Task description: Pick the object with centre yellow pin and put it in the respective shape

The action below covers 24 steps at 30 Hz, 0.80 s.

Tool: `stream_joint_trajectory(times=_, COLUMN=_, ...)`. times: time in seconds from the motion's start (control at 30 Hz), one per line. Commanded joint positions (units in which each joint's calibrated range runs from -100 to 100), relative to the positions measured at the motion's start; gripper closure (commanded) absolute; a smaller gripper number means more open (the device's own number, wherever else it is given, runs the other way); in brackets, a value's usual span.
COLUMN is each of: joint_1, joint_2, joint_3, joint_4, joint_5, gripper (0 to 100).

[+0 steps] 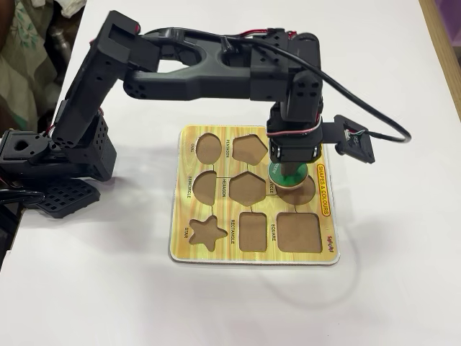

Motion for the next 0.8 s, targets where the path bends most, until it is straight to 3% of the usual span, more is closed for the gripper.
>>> stream_joint_trajectory(times=0.0, joint_1=-0.2, joint_2=-0.5, joint_3=-3.6, joint_4=-0.5, joint_5=-0.2, gripper=99)
stream_joint_trajectory(times=0.77, joint_1=1.4, joint_2=1.4, joint_3=-4.0, joint_4=-7.4, joint_5=0.3, gripper=99)
